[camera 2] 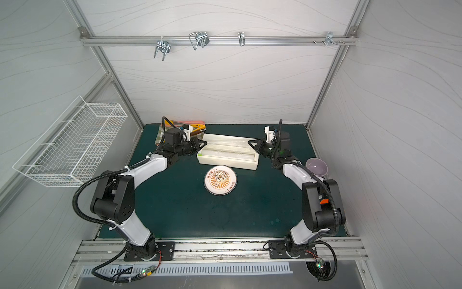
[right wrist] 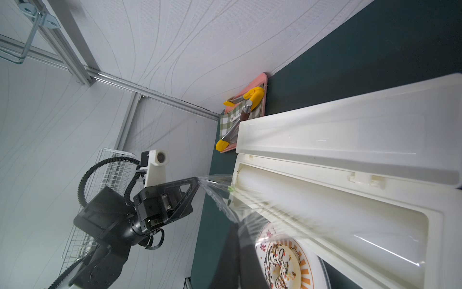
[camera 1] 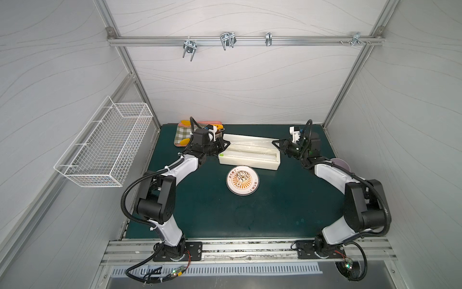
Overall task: Wrap the plate with plastic wrap
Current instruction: Pull the plastic wrap from the plastic wrap cutting box.
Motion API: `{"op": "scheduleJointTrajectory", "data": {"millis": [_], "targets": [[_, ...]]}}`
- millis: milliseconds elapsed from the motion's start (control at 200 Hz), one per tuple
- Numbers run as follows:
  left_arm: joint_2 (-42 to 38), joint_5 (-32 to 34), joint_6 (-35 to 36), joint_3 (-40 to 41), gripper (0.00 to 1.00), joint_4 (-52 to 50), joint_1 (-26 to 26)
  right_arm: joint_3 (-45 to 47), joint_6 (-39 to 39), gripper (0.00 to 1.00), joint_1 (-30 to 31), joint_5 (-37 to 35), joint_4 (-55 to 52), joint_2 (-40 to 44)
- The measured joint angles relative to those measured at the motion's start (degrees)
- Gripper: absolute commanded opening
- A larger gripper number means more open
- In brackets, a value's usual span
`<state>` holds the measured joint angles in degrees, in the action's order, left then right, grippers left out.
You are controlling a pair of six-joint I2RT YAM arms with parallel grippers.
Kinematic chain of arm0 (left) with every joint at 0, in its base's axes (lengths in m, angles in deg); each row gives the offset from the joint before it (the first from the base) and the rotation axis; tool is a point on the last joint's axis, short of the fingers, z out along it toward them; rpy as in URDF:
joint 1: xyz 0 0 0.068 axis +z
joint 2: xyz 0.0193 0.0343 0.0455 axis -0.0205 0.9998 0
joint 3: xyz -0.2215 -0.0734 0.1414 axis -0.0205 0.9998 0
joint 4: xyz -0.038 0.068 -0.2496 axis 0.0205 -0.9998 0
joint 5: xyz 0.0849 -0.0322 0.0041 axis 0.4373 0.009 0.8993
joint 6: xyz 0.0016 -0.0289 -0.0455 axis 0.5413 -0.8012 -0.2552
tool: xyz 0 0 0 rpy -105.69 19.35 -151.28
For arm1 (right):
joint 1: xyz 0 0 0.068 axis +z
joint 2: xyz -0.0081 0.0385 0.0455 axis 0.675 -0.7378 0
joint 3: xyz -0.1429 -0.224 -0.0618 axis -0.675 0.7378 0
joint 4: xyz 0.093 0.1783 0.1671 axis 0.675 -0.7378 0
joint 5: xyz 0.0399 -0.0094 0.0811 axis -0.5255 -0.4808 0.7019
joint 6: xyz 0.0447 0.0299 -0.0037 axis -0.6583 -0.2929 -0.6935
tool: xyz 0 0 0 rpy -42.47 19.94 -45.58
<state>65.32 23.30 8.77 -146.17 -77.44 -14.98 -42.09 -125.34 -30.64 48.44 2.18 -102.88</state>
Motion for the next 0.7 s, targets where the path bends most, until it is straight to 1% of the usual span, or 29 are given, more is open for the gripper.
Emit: {"op": "scheduleJointTrajectory", "data": {"millis": [175, 340, 585, 700], "targets": [[-0.1, -0.2, 0.4, -5.5, 0.00, -6.1, 0.3, -4.8, 0.6, 0.00, -0.1, 0.0, -4.7, 0.1], [-2.1, -0.5, 0.6, -7.7, 0.00, -10.7, 0.5, -6.5, 0.9, 0.00, -0.1, 0.2, -7.8, 2.1], [-9.5, -0.6, 1.8, -8.8, 0.00, -17.3, 0.6, -6.7, 1.0, 0.00, 1.2, 0.4, -11.2, 8.9], [-15.3, -0.4, 1.9, -5.5, 0.00, -17.8, 0.8, -5.4, 2.0, 0.00, 3.2, 0.4, -13.2, 13.3]]}}
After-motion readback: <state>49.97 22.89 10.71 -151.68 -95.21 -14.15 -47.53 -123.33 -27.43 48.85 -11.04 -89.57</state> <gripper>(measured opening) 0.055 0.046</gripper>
